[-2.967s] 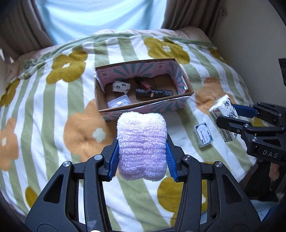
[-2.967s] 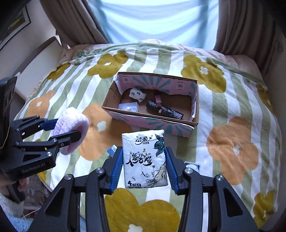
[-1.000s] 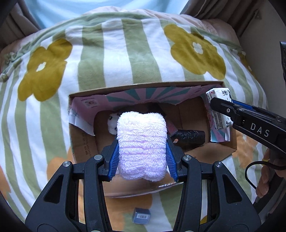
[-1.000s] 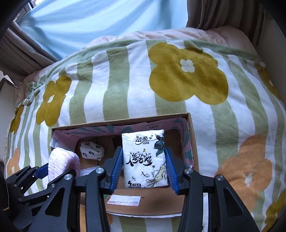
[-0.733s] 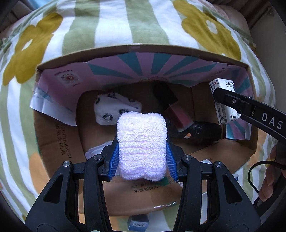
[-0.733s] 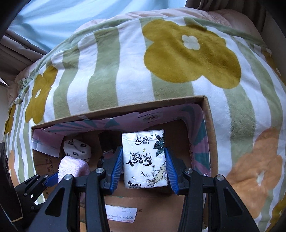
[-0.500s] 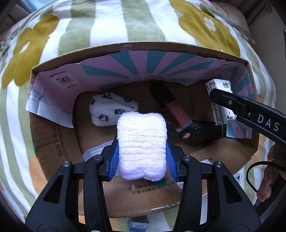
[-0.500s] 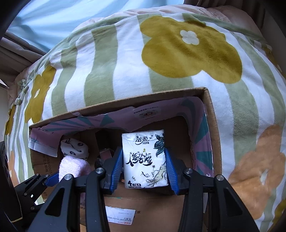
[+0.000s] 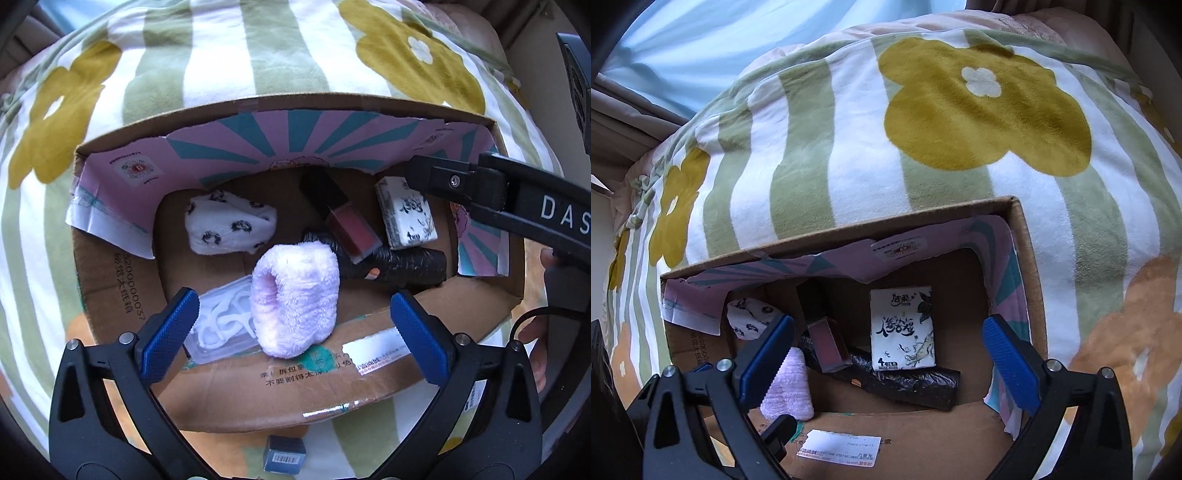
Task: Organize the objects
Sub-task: 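Open the left tool to drop the towel while the right tool drops the tissues, then withdraw both open tools from the box toward the blue cube and floss box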
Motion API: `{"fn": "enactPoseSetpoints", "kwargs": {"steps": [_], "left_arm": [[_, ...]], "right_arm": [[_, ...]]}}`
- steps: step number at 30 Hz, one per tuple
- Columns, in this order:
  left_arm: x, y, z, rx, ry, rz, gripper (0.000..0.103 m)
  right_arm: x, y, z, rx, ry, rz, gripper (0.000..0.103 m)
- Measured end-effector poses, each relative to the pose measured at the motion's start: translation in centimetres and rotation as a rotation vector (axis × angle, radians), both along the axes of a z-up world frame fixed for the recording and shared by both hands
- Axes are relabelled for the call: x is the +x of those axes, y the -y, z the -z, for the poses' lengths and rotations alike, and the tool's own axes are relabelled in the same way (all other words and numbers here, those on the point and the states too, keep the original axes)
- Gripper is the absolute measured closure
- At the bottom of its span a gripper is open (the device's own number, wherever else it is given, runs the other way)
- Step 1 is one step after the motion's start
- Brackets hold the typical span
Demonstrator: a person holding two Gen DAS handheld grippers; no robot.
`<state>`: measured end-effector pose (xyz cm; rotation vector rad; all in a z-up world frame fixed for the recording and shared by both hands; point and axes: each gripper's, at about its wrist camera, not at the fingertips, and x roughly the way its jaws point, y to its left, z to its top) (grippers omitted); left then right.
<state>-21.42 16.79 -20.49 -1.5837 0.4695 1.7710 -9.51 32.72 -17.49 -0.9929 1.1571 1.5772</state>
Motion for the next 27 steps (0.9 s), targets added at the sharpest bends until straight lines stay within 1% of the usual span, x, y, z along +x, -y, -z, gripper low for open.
{"fn": "enactPoseSetpoints", "kwargs": {"steps": [2,3,9,15,21,27], "left_arm": [[0.0,0.0,0.1,-0.007,0.001,-0.004,0.000],[-0.1,0.1,0.1,-0.006,0.003,-0.006,0.000],[0.1,0.6,-0.9,0.003,-0.005,-0.014,0.000],[0.2,1.0,-2.9,0.020,-0.027,-0.018,0.000],[0.8,2.2,-6.0,0.044,-0.057,-0.033,0.000],[1.7,4.6,-10.2,0.066,-0.106,-0.073,0.000]], "right_arm": [[0.0,0.1,0.0,-0.004,0.002,-0.005,0.002],[0.0,0.3,0.0,0.013,0.041,-0.247,0.002],[0.0,0.8,-0.5,0.019,0.057,-0.265,0.002],[0.2,1.5,-2.1,0.039,0.069,-0.280,0.002],[0.3,3.0,-5.3,0.074,0.068,-0.310,0.002],[0.4,5.6,-9.8,0.133,0.060,-0.351,0.002]]}}
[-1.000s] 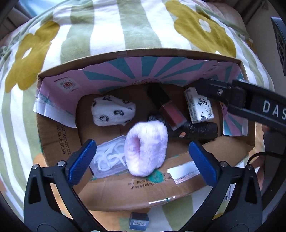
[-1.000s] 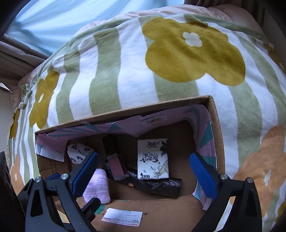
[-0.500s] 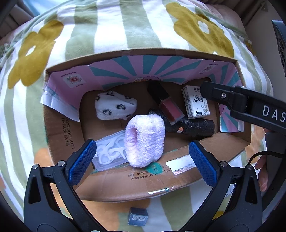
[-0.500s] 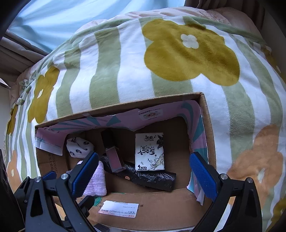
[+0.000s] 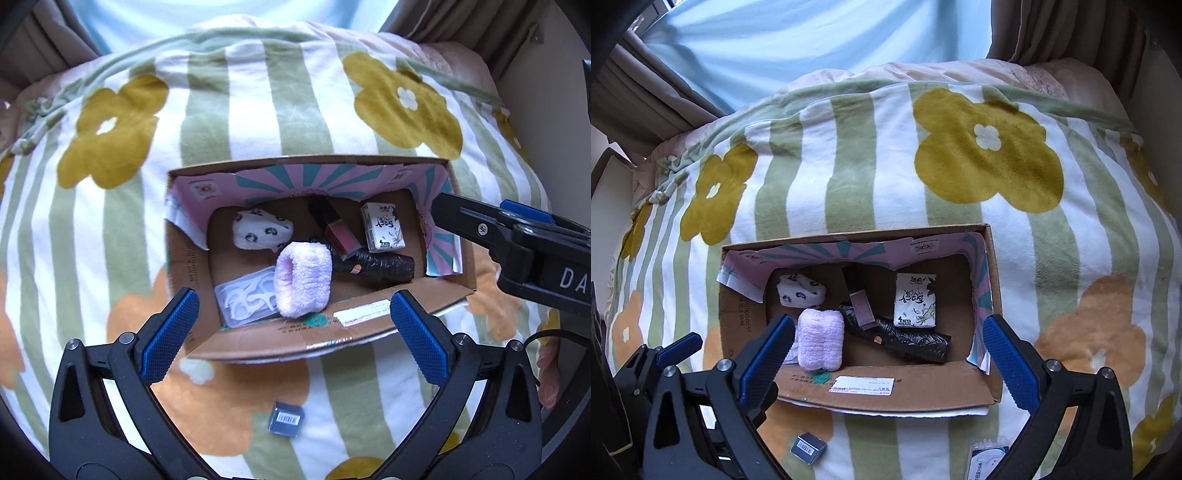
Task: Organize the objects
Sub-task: 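Withdraw both open tools from the box toward the blue cube and floss box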
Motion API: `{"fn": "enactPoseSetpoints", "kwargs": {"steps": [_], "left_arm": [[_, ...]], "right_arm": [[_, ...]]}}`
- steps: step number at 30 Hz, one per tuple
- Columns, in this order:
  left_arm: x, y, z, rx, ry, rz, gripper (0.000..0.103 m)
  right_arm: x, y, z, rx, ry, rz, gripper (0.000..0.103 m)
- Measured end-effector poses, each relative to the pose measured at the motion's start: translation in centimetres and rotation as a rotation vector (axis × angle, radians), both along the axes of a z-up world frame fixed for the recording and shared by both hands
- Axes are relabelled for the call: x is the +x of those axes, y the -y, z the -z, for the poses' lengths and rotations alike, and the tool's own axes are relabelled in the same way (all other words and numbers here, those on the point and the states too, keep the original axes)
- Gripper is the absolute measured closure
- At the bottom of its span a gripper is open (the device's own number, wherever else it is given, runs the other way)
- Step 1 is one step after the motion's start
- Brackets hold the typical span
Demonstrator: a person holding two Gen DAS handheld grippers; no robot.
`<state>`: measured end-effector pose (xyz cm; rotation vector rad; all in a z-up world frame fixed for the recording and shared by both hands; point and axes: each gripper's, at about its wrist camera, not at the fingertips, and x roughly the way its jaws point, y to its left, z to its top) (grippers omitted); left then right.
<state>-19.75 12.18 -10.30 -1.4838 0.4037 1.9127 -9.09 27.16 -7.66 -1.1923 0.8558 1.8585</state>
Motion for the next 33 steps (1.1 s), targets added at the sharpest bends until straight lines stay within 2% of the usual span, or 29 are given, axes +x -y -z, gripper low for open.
{"fn": "enactPoseSetpoints", "kwargs": {"steps": [7,16,24,33], "left_arm": [[2.0,4.1,-4.3,0.018,-0.057,-0.054,0.000],[6.8,9.1,-9.0,0.059,-0.140,-0.077,0.000],[10.8,12.8,-10.8,0.121,-0.170,-0.121,0.000],[12.6,14.3,-11.4,0.115,-0.208,-0.143,0.000]], "right_arm": [[0.4,4.4,-4.6,0.069,0.015,-0.068,0.002],[4.2,10.4,-8.9,0.134,0.001,-0.104,0.002],[8.3,15.3,-9.9,0.187,-0.021,-0.120,0.002],[10.9,17.0,-10.3,0.214,-0.055,-0.116,0.002]]}}
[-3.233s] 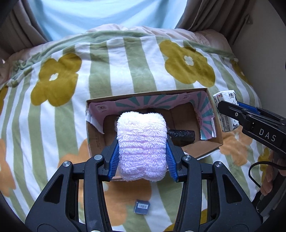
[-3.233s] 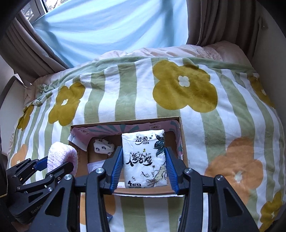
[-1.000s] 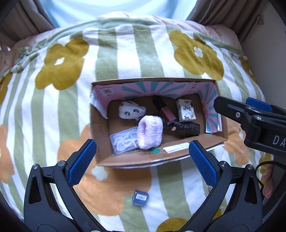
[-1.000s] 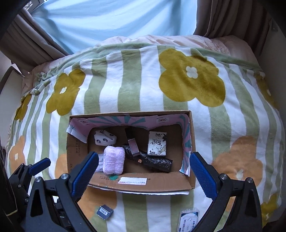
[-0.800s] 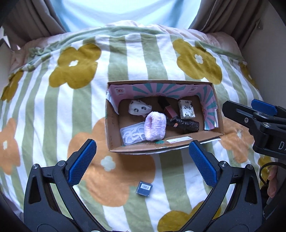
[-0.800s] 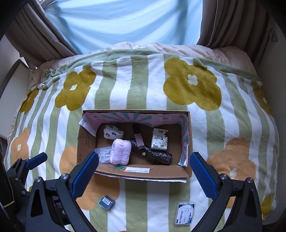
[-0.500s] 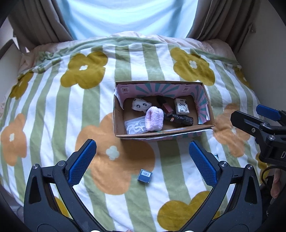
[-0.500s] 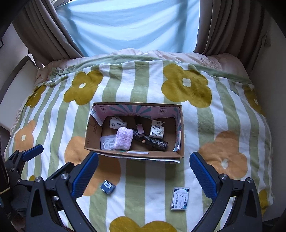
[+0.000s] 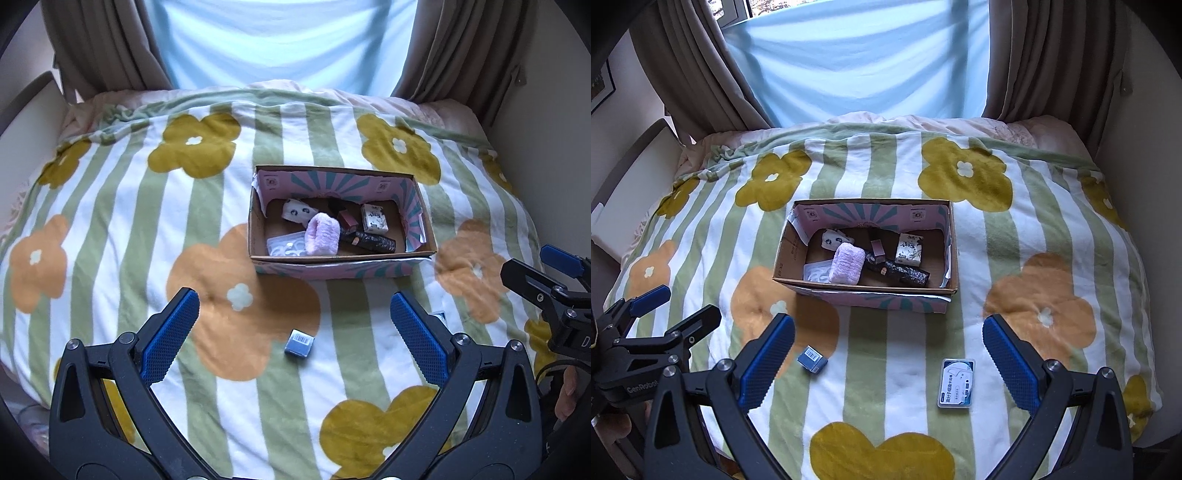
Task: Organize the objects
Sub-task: 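Withdraw both open tools from the box toward the blue cube and floss box, then grasp the blue cube box with the left tool while the right tool grasps the floss-pick box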
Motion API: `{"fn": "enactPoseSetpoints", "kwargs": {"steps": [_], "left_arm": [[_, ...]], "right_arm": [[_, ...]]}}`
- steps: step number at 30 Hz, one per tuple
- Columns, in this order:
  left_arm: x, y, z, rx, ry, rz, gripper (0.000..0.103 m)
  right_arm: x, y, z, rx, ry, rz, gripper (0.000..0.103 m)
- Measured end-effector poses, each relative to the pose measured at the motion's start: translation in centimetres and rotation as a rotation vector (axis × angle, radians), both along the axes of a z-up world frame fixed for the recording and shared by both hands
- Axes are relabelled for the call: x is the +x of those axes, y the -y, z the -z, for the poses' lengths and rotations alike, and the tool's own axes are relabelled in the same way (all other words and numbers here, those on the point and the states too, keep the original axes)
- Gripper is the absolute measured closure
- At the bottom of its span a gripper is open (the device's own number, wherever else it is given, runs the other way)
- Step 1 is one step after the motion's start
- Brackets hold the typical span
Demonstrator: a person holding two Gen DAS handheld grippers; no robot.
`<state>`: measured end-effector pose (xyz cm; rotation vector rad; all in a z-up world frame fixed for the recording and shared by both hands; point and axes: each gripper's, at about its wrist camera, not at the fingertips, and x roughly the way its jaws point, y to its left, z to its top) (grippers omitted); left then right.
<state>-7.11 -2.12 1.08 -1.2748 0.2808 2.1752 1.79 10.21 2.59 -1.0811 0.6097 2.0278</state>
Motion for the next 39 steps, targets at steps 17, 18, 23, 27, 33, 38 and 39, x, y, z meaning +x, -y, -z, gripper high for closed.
{"fn": "enactPoseSetpoints", "kwargs": {"steps": [17,18,23,27,33,38,39], "left_arm": [[1.7,1.2,4.3,0.002,0.006,-0.023,0.000],[1.8,1.2,5.1,-0.002,0.009,-0.022,0.000],[2.0,0.9,9.5,-0.014,0.025,-0.015,0.000],[2.1,0.1,13.5,-0.028,0.045,0.008,0.001],[2.4,-0.9,19.8,-0.016,0.091,0.013,0.007],[2.4,-1.6,23.8,-0.037,0.096,0.011,0.013],[2.4,-1.7,24.3,-0.041,0.096,0.011,0.014]], "right_arm": [[5.3,-0.2,3.5,0.028,-0.031,0.035,0.002],[5.5,-0.1,4.2,0.029,-0.026,0.035,0.002],[6.4,-0.1,8.3,0.020,0.003,0.037,0.002],[6.8,-0.3,11.9,0.013,0.031,0.040,0.002],[7.0,-0.7,17.8,-0.018,0.085,0.041,0.005],[7.2,-1.5,21.4,-0.025,0.106,0.051,0.008],[7.3,-1.6,21.9,-0.024,0.112,0.056,0.010]]}}
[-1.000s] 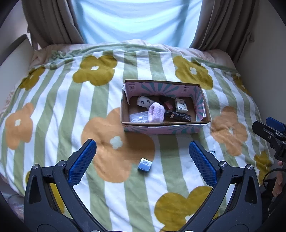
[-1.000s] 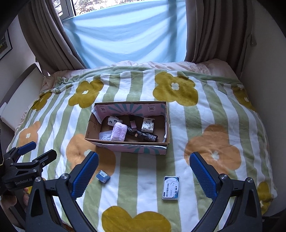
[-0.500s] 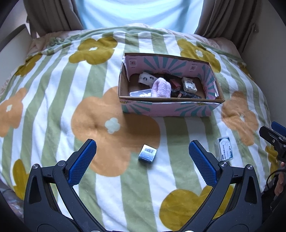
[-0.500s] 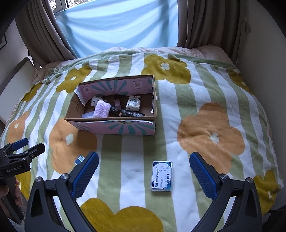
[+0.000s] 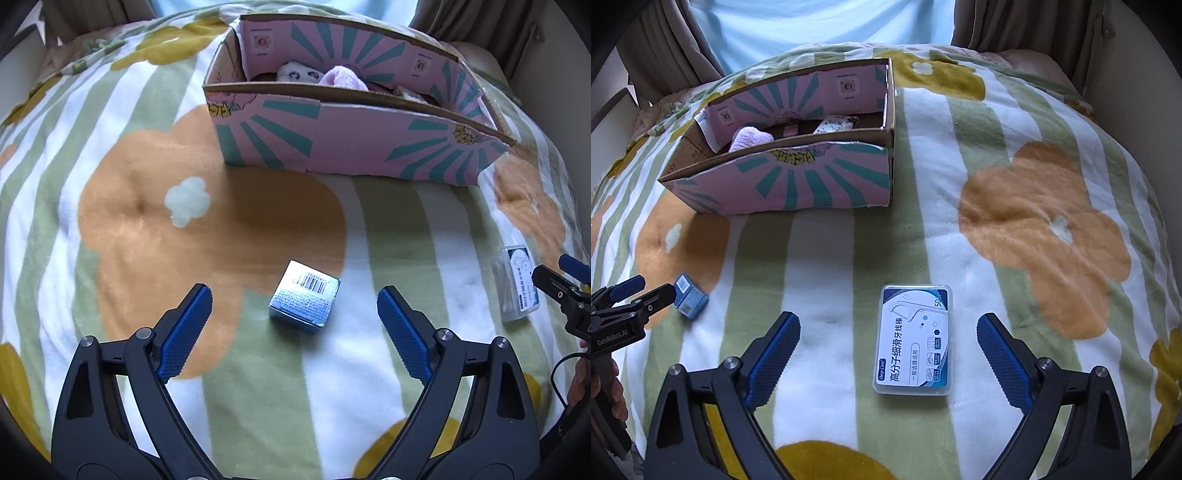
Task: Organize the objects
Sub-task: 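Grasp the blue cube box with the left tool while the right tool grasps the floss-pick box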
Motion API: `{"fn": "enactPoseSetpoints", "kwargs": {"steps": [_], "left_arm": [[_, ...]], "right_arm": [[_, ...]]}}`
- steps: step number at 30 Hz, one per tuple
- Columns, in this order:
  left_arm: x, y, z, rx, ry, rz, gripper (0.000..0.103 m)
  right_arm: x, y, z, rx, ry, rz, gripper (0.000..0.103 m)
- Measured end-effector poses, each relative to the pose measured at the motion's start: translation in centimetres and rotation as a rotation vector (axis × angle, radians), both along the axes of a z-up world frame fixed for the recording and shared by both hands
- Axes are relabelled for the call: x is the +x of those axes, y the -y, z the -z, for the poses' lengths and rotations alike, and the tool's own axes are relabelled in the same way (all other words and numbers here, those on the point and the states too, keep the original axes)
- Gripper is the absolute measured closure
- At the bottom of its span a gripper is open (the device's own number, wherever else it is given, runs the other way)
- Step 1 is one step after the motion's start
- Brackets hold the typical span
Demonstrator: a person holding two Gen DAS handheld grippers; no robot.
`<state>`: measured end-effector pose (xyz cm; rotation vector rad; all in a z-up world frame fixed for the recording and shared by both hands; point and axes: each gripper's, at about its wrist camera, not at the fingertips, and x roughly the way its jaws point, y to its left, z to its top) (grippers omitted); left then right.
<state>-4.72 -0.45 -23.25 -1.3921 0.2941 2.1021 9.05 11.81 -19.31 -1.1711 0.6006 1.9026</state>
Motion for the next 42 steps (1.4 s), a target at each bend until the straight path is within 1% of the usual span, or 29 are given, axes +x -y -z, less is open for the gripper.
{"fn": "enactPoseSetpoints", "kwargs": {"steps": [5,6,9,11,13,16,19,21,22,23,32,35,38,42], "left_arm": [[0.0,-0.5,1.8,-0.003,-0.005,0.017,0.027],[0.0,-0.6,2.0,-0.006,-0.008,0.022,0.028],[0.0,-0.9,2.6,-0.006,-0.007,0.025,0.032],[-0.1,-1.0,2.9,-0.005,-0.001,0.025,0.041],[-0.2,-1.1,3.1,-0.006,0.002,0.027,0.048],[-0.2,-1.1,3.2,0.002,0.004,0.032,0.052],[-0.1,-1.3,3.4,-0.001,0.012,0.049,0.060],[0.1,-1.5,3.6,-0.010,0.007,0.057,0.060],[0.2,-1.5,3.6,-0.011,0.002,0.062,0.061],[0.2,-1.5,3.6,-0.010,0.000,0.065,0.061],[0.2,-1.1,3.3,0.004,0.000,0.080,0.062],[0.0,-0.9,2.9,0.017,0.013,0.077,0.063],[-0.1,-0.7,2.1,0.023,0.013,0.075,0.063],[-0.6,-0.6,0.3,0.035,0.008,0.070,0.063]], "right_arm": [[0.2,-0.9,2.0,-0.029,0.010,0.022,0.011],[0.2,-1.0,2.3,-0.035,0.009,0.026,0.012],[0.0,-1.3,3.2,-0.049,0.019,0.034,0.017],[-0.2,-1.4,3.7,-0.062,0.028,0.038,0.022],[-0.4,-1.5,4.2,-0.066,0.042,0.042,0.022],[-0.4,-1.6,4.6,-0.068,0.049,0.047,0.027],[-0.3,-1.7,5.3,-0.091,0.068,0.063,0.033],[-0.2,-1.7,5.6,-0.099,0.074,0.069,0.039],[-0.2,-1.7,5.7,-0.101,0.076,0.069,0.046],[-0.2,-1.7,5.7,-0.104,0.078,0.067,0.048],[0.2,-1.1,5.3,-0.101,0.065,0.063,0.048],[0.2,-0.7,4.8,-0.093,0.067,0.053,0.048],[0.3,-0.4,4.1,-0.087,0.062,0.050,0.048],[0.4,-0.3,2.4,-0.084,0.042,0.054,0.048]]}}
